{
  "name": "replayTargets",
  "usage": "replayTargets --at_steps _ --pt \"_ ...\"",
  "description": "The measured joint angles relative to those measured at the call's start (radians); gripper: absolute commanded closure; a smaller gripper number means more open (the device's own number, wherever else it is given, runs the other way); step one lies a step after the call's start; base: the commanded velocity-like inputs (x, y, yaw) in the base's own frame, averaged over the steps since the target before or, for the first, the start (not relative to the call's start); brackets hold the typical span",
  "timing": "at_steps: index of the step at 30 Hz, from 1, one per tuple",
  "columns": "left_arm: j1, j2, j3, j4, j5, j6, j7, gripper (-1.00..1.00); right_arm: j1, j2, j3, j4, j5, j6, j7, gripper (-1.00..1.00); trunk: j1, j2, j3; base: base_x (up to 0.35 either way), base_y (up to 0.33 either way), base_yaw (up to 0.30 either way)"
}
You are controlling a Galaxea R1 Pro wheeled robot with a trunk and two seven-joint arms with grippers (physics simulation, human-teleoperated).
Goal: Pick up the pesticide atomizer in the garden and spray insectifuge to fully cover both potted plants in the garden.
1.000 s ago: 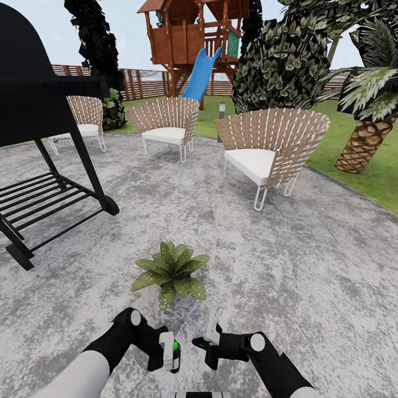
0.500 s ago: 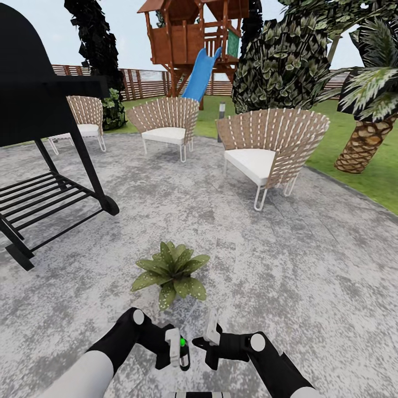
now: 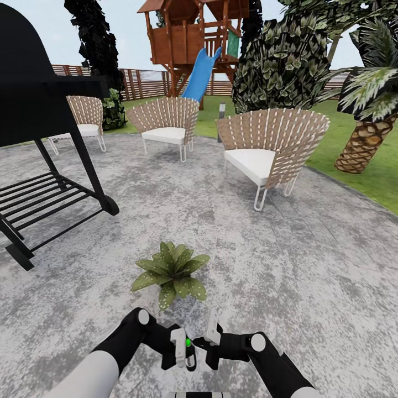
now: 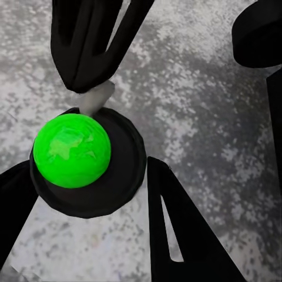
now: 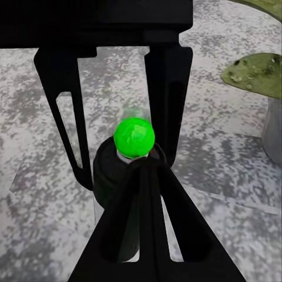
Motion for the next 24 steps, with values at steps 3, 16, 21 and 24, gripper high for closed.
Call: replayTargets --at_steps 3,16,21,24 --pt "0.000 -0.004 0.000 0.000 0.000 0.001 0.000 1.00 0.000 0.000 0.001 0.000 0.000 0.000 0.000 1.00 0.000 0.000 0.000 0.000 0.000 0.000" --pt "0.000 0.077 -0.005 0.021 -0.018 -0.001 0.003 1.00 0.000 -0.002 0.001 0.000 0.000 0.000 0.000 1.00 0.000 0.000 0.000 0.000 0.000 0.000" --pt "0.003 0.189 -0.004 0.035 -0.020 -0.002 0.003 1.00 0.000 -0.003 0.001 0.001 0.000 -0.001 0.000 1.00 0.000 0.000 0.000 0.000 0.000 0.000" --pt "0.004 0.251 -0.003 0.038 -0.010 -0.019 0.004 1.00 0.000 -0.005 0.001 0.003 0.000 -0.002 0.000 -1.00 0.000 0.000 0.000 0.000 0.000 0.000"
